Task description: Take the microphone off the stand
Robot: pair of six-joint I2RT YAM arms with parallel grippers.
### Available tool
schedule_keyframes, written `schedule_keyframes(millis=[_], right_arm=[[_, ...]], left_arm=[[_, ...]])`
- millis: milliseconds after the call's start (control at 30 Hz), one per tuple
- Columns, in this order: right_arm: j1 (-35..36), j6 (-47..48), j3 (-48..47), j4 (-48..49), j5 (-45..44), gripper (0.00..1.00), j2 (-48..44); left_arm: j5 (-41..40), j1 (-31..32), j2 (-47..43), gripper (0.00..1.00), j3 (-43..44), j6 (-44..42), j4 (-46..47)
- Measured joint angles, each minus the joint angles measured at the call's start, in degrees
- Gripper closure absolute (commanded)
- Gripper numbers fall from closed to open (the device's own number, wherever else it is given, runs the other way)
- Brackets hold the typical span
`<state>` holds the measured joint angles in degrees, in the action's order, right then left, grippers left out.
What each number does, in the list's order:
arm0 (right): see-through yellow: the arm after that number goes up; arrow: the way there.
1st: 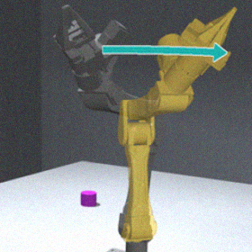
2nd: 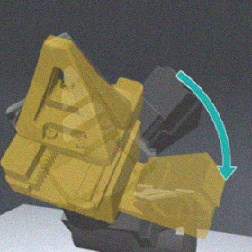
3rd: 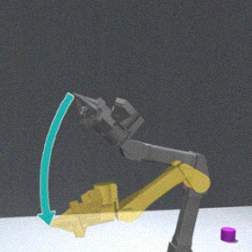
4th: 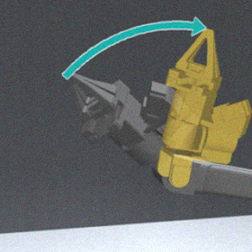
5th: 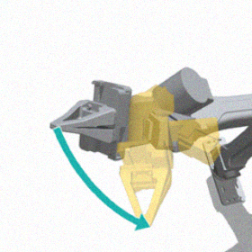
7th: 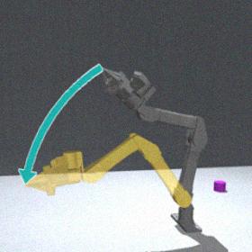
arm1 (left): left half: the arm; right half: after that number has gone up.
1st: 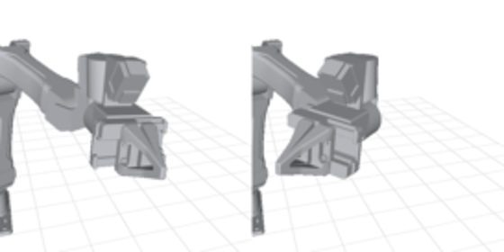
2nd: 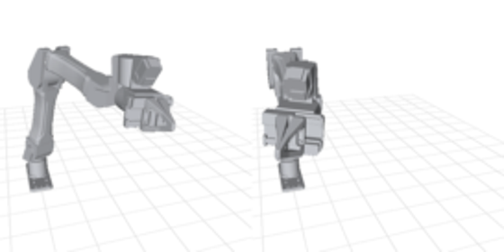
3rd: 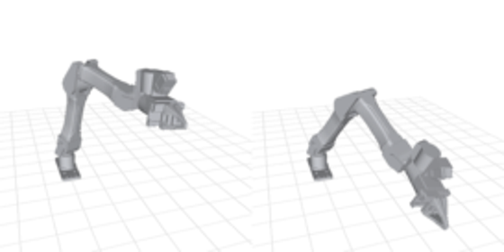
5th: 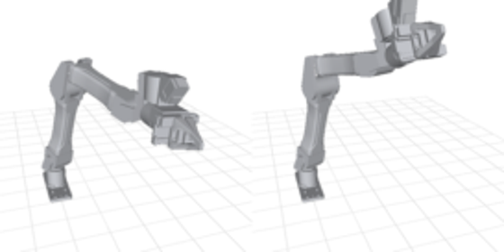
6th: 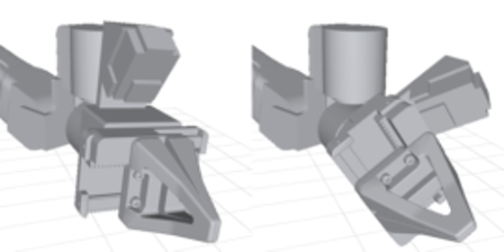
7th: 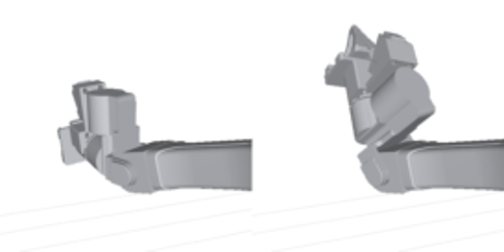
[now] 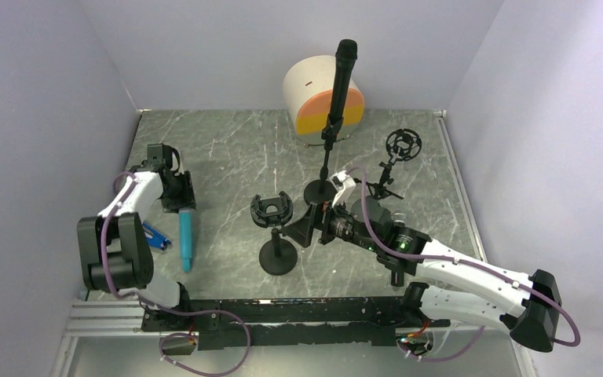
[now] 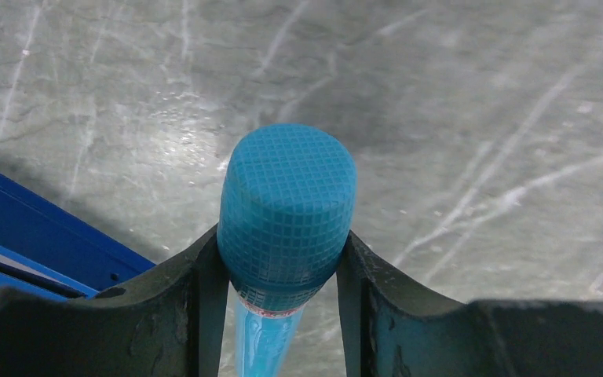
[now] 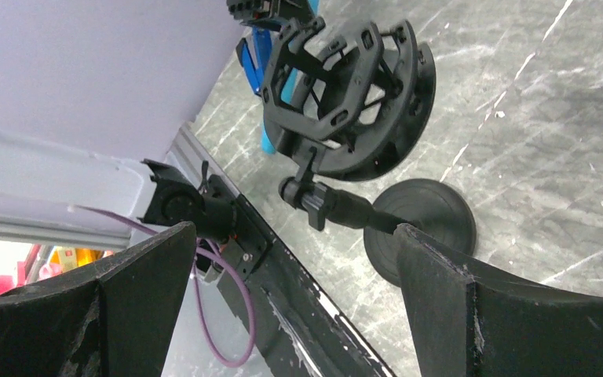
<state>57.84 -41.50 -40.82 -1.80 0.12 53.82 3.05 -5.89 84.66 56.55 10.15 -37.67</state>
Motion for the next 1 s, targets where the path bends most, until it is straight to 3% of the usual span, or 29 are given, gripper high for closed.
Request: schedule_keyframes(millis=[33, 100, 133, 167, 500, 733, 1000], right_arm=[[0.0, 0.0, 0.8, 0.4, 0.2, 0.01, -0.4], [0.0, 0.2, 2.4, 1.2, 0.6, 0.01, -1.4], [0.0, 0.6, 3.1, 1.5, 0.7, 0.02, -1.8], [0.2, 1.0, 3.5, 1.5, 0.6, 0.02, -2.2], [9.7, 5.7, 7.3, 1.6, -9.0, 0.03, -3.3], [17.6, 10.0, 9.3, 7.2, -17.7, 0.06, 4.4], [18.0, 15.9, 4.8, 15.3, -27.0, 0.24, 19.8]], left_arm=[[-0.5, -0.4, 1.4, 0.80, 0.4, -0.3, 0.0], [-1.5, -1.1, 4.7, 0.53, 0.8, -0.7, -0.1], [-1.7, -1.2, 6.3, 0.23, 0.8, -0.9, -0.3], [-1.9, -1.2, 7.1, 0.08, 0.8, -1.0, -0.7], [-4.5, -1.2, 4.9, 0.06, 3.0, -1.0, -4.3], [-1.9, -1.3, -11.7, 0.06, 3.7, 1.9, -5.2], [8.3, -1.2, -30.6, 0.06, -3.0, 7.3, -1.7]])
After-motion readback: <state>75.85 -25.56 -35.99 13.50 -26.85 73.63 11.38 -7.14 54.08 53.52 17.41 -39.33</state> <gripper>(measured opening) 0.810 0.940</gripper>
